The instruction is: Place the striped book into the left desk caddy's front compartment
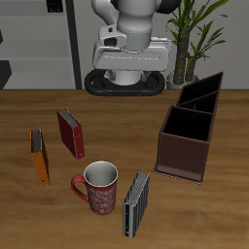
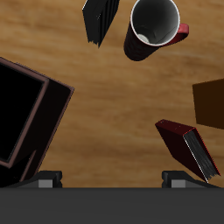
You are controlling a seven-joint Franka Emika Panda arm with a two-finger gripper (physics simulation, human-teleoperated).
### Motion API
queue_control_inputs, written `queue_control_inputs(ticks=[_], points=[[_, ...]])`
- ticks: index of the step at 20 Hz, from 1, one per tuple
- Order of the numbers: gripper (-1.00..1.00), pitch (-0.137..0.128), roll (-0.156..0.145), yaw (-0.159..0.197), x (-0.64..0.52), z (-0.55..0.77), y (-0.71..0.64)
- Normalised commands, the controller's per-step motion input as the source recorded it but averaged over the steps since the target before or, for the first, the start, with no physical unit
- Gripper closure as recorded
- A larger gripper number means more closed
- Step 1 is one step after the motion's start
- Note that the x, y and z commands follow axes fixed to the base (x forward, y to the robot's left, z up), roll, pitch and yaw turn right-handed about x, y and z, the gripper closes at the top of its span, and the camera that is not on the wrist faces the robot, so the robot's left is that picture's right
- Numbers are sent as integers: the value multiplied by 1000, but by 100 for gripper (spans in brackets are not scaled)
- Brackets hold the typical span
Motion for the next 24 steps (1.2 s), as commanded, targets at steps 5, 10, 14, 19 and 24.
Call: queue_control_inputs(ticks=[5,10,14,19,24], points=[[-100,-3,9,-6,20,33,106],[-100,-20,6,-17,115,66,120],[-100,-1,-12,-1,256,26,126],[-100,-22,47,36,310,63,245],[-100,-58,49,135,416,14,277]])
